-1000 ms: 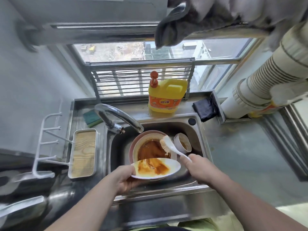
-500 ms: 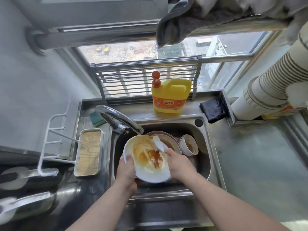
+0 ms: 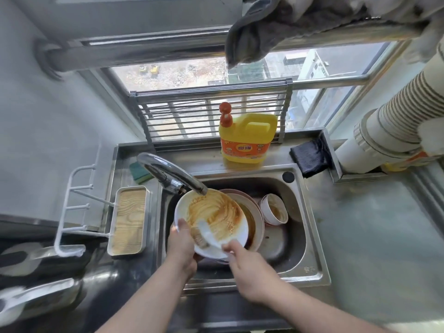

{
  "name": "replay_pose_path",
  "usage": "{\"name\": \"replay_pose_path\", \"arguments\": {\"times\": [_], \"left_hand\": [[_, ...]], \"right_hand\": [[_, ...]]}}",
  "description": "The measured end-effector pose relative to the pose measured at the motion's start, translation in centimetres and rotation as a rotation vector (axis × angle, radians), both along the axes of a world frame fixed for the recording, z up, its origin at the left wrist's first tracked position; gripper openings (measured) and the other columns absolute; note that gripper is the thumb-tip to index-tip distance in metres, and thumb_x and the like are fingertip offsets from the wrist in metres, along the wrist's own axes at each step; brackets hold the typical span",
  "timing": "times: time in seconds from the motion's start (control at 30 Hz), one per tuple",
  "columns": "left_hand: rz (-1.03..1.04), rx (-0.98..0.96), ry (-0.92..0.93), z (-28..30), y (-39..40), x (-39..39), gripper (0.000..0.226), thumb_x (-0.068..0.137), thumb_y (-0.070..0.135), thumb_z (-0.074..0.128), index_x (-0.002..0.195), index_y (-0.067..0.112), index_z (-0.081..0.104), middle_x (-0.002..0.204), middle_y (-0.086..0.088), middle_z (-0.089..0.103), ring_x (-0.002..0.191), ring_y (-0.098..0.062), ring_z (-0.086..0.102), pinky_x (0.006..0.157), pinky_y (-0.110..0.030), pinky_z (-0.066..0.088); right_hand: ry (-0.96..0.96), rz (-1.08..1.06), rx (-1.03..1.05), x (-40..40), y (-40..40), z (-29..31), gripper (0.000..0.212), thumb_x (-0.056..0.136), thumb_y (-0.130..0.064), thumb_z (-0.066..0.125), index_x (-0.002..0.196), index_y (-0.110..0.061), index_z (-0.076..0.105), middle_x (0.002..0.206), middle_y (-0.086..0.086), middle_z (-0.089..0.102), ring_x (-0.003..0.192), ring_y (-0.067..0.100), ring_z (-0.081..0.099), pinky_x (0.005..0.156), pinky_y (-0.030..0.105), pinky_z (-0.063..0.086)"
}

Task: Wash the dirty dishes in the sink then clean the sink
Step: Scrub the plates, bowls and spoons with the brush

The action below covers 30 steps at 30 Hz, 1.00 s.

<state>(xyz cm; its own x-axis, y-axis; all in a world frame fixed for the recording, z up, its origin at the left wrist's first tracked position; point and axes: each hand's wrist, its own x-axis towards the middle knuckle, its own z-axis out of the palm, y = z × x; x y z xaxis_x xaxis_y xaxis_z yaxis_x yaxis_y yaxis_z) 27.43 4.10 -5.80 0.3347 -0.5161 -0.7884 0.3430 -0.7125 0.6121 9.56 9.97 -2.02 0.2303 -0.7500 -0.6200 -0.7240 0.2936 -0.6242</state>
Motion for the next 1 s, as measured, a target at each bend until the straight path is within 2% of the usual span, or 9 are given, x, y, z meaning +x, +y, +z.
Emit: {"name": "replay_pose_path", "arguments": {"times": [0.17,0.23,0.33,0.47,0.53,0.67,0.77,0.87,1.0], "left_hand": [[-0.013,-0.003,-0.010,0.4,-0.3,-0.2,0.030,0.112,0.051,0.035,0.128,0.035,0.054,0.113,-0.013,0.074,0.097,-0.038,0.076,0.068,-0.058,0.064],[0.002,0.024,-0.012,0.8,-0.7,0.4,0.032,0.111,0.053,0.034,0.128,0.034,0.053,0.112,-0.013,0.074,0.096,-0.038,0.076,0.065,-0.054,0.063],[-0.057,0.016,-0.031,0.8,-0.7,0.4,0.033,0.112,0.052,0.034,0.130,0.032,0.053,0.113,-0.011,0.074,0.097,-0.036,0.074,0.060,-0.048,0.062],[-0.116,-0.017,-0.016,0.7,0.1,0.5,0.031,0.111,0.054,0.034,0.123,0.039,0.059,0.105,-0.006,0.078,0.088,-0.031,0.079,0.060,-0.046,0.062],[-0.152,-0.028,0.003,0.7,0.2,-0.2,0.032,0.110,0.056,0.033,0.119,0.043,0.061,0.100,-0.004,0.079,0.080,-0.025,0.080,0.059,-0.044,0.063],[-0.066,-0.065,-0.008,0.8,-0.6,-0.5,0.035,0.112,0.054,0.031,0.127,0.033,0.055,0.107,-0.009,0.076,0.087,-0.029,0.077,0.060,-0.042,0.062],[-0.077,-0.068,-0.058,0.7,-1.3,1.9,0.031,0.112,0.052,0.034,0.124,0.034,0.057,0.101,-0.009,0.079,0.084,-0.026,0.080,0.059,-0.040,0.063],[-0.173,-0.012,-0.022,0.1,-0.7,2.8,0.030,0.112,0.051,0.033,0.114,0.037,0.060,0.097,-0.008,0.081,0.086,-0.028,0.080,0.066,-0.047,0.065],[-0.274,0.007,0.034,-0.3,-0.2,1.0,0.037,0.112,0.052,0.028,0.121,0.037,0.061,0.097,-0.002,0.081,0.087,-0.025,0.080,0.066,-0.045,0.065]], "right_hand": [[0.165,-0.129,-0.019,-3.1,-3.8,-1.8,0.020,0.107,-0.030,0.029,0.123,-0.037,0.039,0.113,0.013,0.071,0.104,0.039,0.065,0.087,0.046,0.054],[0.095,-0.079,-0.019,-2.8,-2.0,-1.4,0.014,0.107,-0.038,0.030,0.118,-0.040,0.038,0.106,0.006,0.072,0.100,0.037,0.065,0.086,0.047,0.053],[0.005,-0.014,-0.004,-1.6,0.8,-0.7,0.021,0.104,-0.050,0.027,0.121,-0.044,0.039,0.091,-0.002,0.069,0.094,0.034,0.066,0.078,0.046,0.050],[0.192,-0.128,-0.005,-5.2,-2.9,-2.2,0.020,0.109,-0.038,0.028,0.123,-0.035,0.042,0.112,0.011,0.071,0.100,0.037,0.065,0.086,0.047,0.054],[0.106,-0.108,-0.034,-3.2,-3.6,-1.3,0.019,0.110,-0.040,0.028,0.122,-0.035,0.041,0.112,0.013,0.071,0.102,0.039,0.064,0.087,0.046,0.052],[-0.093,0.002,-0.086,0.5,0.9,-0.1,0.016,0.106,-0.048,0.029,0.116,-0.040,0.039,0.099,0.006,0.072,0.092,0.035,0.065,0.079,0.045,0.048],[0.067,0.048,-0.022,-4.6,2.0,-0.6,0.015,0.109,-0.050,0.030,0.116,-0.039,0.038,0.080,-0.003,0.062,0.085,0.035,0.065,0.068,0.042,0.044],[0.275,0.023,-0.035,-8.7,-1.8,-1.6,0.015,0.110,-0.046,0.030,0.119,-0.039,0.040,0.080,-0.003,0.062,0.081,0.033,0.066,0.067,0.041,0.049],[0.287,0.048,-0.138,-4.8,-6.7,-1.4,0.017,0.110,-0.032,0.032,0.123,-0.040,0.037,0.090,0.004,0.069,0.081,0.033,0.066,0.070,0.049,0.058]]}}
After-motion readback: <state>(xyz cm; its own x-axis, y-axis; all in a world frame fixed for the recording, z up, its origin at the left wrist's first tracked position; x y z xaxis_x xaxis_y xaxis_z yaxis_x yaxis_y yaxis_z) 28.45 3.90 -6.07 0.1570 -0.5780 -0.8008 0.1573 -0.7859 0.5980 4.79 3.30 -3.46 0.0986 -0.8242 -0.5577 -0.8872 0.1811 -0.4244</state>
